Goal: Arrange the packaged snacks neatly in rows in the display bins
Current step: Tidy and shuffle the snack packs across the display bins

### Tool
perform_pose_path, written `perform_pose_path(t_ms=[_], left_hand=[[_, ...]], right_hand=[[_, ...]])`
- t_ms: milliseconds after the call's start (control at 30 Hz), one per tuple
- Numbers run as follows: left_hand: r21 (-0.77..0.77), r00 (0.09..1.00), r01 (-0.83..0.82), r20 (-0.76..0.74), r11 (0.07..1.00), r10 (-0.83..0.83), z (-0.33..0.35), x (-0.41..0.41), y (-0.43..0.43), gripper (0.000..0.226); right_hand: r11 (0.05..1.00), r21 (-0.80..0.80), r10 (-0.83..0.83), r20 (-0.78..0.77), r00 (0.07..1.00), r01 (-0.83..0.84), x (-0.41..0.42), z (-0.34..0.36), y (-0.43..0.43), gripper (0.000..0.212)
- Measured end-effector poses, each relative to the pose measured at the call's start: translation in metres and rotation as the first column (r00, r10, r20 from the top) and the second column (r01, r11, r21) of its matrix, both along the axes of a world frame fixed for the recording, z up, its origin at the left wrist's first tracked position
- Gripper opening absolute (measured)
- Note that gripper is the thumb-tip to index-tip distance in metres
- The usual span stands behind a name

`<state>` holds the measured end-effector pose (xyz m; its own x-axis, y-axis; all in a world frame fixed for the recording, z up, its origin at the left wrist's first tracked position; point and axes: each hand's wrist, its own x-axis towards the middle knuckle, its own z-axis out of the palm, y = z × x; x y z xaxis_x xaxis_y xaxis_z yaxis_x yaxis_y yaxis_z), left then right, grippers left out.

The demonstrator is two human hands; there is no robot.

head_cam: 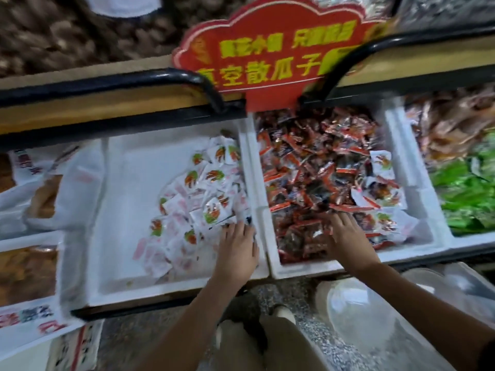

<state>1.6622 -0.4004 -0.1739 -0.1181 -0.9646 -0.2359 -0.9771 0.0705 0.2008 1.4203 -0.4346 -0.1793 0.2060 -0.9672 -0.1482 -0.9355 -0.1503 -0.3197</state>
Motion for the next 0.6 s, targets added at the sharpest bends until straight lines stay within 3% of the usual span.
perform_pose_path(t_ms=[267, 367, 533, 600], left_hand=[[0.071, 0.955, 0.229, -0.207, 0.971, -0.210, -0.016, -0.076, -0.055, 0.042], [0.095, 0.927, 0.308, -0.253, 0.947, -0.276, -0.022, -0.106, -0.075, 0.045], [0.166, 0.921, 0.237, -0.352, 0.957, -0.167, -0.030, -0.169, -0.119, 0.049], [0.173, 0.941, 0.180, -0.317, 0.968, -0.118, -0.033, -0.195, -0.136, 0.052]], right_hand=[[0.939, 0.144, -0.323, 0.059, 0.944, 0.312, -0.072, -0.018, -0.025, 0.055], [0.907, 0.121, -0.418, 0.126, 0.900, 0.404, -0.093, -0.025, -0.034, 0.052], [0.834, 0.158, -0.549, 0.159, 0.820, 0.528, -0.137, -0.037, -0.069, 0.059], [0.844, 0.178, -0.532, 0.160, 0.831, 0.506, -0.147, -0.043, -0.083, 0.062]])
